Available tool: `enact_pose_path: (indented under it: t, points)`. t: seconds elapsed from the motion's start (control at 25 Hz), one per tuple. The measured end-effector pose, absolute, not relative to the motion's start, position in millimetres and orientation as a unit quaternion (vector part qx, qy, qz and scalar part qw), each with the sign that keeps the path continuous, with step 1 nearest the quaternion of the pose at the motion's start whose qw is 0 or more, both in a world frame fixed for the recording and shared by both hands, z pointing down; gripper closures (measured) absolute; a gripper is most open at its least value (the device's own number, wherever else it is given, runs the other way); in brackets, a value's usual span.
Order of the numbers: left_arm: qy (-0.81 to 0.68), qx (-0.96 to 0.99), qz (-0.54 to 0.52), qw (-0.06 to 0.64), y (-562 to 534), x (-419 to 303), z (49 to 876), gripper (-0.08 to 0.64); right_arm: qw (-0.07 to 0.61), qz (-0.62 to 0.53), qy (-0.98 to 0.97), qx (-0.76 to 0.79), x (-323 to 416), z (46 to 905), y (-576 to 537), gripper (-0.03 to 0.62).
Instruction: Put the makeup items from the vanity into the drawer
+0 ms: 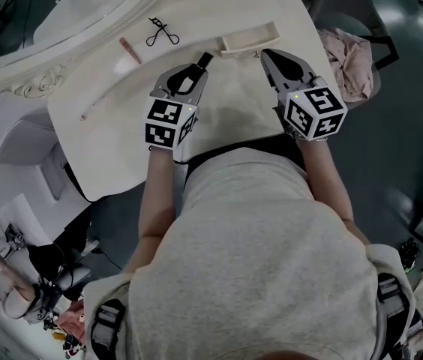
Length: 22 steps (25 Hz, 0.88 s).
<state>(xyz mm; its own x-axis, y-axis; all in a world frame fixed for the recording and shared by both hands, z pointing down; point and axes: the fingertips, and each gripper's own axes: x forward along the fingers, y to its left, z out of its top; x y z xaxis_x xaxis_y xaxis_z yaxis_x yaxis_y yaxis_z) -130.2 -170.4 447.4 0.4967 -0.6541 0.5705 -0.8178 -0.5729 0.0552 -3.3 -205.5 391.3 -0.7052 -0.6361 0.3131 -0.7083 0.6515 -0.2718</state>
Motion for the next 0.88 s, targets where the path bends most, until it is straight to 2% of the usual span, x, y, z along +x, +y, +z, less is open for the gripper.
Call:
enact_pose_path:
  t: [0.36,0.88]
  points:
    - [-0.431,0.866,0.214,0.136,-205.0,-108.6,414.6,0.456,0.083,0.187,-0.904,0.375,5.5,386.0,-215.0,0.584]
    - [-0.404,0.877,0.244,0.087,-236.1,-79.4,410.9,0.456,0.082,0.204,-0.895,0.389,25.2,392.7,-221.0,0.584]
